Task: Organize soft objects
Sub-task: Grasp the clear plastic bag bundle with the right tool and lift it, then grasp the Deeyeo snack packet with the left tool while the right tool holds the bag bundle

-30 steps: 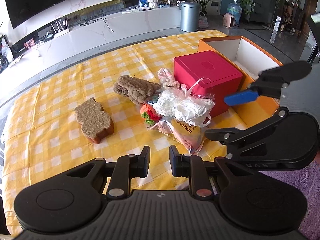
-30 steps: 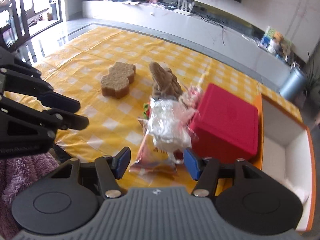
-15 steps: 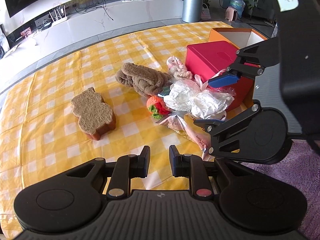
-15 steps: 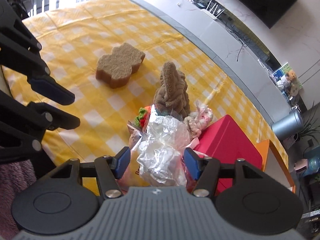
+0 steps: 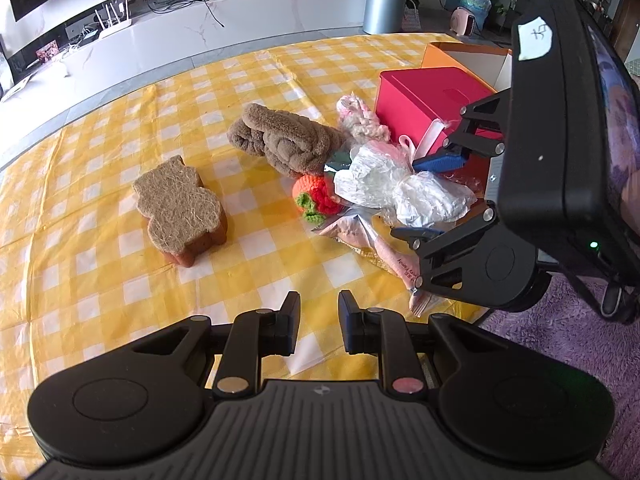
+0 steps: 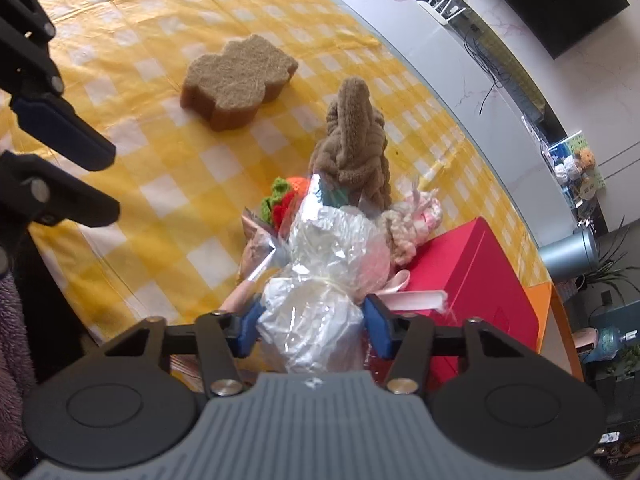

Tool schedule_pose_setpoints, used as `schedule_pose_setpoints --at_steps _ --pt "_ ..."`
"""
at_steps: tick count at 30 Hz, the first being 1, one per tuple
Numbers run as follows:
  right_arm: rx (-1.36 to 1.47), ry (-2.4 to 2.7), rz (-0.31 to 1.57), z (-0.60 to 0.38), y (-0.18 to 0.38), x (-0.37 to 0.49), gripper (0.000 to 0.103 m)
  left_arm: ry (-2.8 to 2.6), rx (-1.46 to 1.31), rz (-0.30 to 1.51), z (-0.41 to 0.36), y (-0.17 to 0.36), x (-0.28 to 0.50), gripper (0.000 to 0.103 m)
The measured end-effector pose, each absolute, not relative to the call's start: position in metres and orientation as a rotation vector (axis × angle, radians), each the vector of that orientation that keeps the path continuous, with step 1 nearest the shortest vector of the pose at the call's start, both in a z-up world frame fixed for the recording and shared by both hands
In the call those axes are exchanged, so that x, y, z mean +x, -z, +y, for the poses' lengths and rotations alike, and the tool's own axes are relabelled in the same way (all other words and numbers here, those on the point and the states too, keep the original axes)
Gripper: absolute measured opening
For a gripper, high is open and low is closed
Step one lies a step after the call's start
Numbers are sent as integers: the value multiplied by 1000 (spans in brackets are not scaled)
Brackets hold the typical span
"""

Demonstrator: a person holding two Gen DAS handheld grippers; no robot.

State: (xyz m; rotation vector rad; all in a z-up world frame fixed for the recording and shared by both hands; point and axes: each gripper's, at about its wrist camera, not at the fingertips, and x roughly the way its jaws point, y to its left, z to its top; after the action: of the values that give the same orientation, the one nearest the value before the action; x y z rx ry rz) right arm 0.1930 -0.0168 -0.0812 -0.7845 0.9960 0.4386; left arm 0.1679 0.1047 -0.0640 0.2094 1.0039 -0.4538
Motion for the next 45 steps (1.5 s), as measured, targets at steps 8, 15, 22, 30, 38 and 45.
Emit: schedule_pose_setpoints --at_steps 8,15,22,30,38,45 --pt "-714 -453 976 -21 61 189 41 451 210 997 105 60 164 24" --pt "-613 -488 957 -32 34 177 40 472 182 987 104 52 159 24" --pt "-402 -497 979 -74 13 150 40 497 140 981 97 52 150 24" --pt "-229 -349 1056 -123 34 121 40 491 15 1002 85 69 139 30" --pt "-104 -254 1115 -138 64 141 41 420 -93 997 66 91 153 57" --pt "-66 -239 1202 -139 83 154 41 352 -156 1068 51 122 176 69"
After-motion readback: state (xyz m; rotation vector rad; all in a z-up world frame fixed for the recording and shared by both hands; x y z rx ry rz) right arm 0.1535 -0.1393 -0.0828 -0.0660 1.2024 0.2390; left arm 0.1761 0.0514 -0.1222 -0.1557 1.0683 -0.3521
